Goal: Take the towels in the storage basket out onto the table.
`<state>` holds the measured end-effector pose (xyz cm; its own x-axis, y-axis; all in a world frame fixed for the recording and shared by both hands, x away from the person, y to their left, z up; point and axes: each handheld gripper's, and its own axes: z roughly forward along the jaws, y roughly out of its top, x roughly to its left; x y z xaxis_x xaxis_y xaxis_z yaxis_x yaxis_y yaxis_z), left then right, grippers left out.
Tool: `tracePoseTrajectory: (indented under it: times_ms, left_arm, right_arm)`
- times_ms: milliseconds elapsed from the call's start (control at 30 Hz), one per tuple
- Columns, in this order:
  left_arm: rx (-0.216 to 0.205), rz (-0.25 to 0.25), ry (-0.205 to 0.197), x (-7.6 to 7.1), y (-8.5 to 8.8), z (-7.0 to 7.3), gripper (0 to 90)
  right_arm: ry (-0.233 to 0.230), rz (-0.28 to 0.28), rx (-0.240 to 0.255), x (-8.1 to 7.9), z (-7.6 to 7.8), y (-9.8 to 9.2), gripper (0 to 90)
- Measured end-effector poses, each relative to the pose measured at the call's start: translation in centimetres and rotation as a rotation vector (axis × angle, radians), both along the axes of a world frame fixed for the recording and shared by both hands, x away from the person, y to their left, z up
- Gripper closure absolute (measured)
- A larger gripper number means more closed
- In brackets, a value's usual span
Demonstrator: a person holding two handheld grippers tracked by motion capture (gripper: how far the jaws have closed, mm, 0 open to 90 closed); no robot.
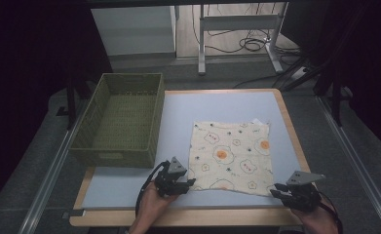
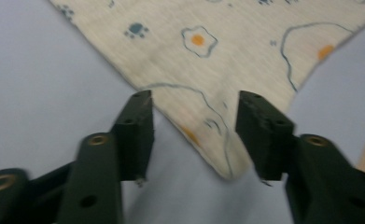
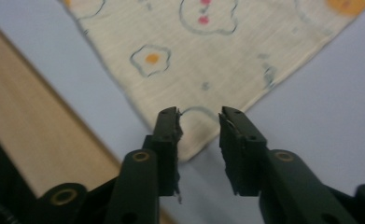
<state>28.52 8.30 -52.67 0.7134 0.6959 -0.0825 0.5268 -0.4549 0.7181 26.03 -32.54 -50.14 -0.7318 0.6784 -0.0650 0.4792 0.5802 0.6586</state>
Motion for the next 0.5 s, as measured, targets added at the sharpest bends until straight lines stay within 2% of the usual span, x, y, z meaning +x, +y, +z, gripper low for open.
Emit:
tracePoseTrajectory:
  times_ms: [33,67,100,133,167,200,233,267,300,367,500]
  left_arm:
    - [0.002,0.004,-0.001,0.4,-0.1,0.1,41.7]
    - [0.008,0.004,-0.014,1.2,-0.3,0.1,34.3]
    - [0.008,0.004,-0.014,1.2,-0.3,0.1,32.4]
    - [0.009,0.009,-0.021,1.6,-0.4,0.1,29.1]
    - [0.013,0.013,-0.022,2.1,-0.5,0.2,29.1]
    - [0.018,0.015,-0.022,2.6,-0.7,0.2,23.0]
    - [0.018,0.015,-0.025,3.1,-0.8,0.3,23.0]
    - [0.005,0.004,-0.014,4.1,-0.9,0.4,20.2]
    - [0.005,0.004,-0.014,4.1,-0.9,0.4,18.8]
    - [-0.012,-0.016,-0.002,5.2,-0.9,0.4,16.5]
    - [-0.026,-0.009,0.019,7.2,-1.1,0.6,11.6]
  right_arm:
    - [-0.01,0.001,-0.003,0.2,0.1,0.1,65.7]
    - [-0.02,-0.009,-0.001,0.9,0.2,0.2,61.7]
    - [-0.02,-0.009,-0.001,0.9,0.2,0.2,61.7]
    - [-0.015,-0.019,0.012,1.9,0.3,0.3,59.4]
    - [-0.015,-0.019,0.012,1.9,0.3,0.3,59.4]
    - [-0.02,-0.02,0.02,2.4,0.4,0.4,56.0]
    - [-0.018,-0.025,0.037,3.0,0.4,0.4,52.8]
    - [0.012,-0.048,0.077,4.5,0.5,0.3,48.8]
    - [0.012,-0.048,0.077,4.5,0.5,0.3,48.8]
    - [0.019,-0.067,0.098,5.6,0.5,0.3,44.0]
    - [-0.092,-0.138,0.052,6.7,0.3,0.9,39.9]
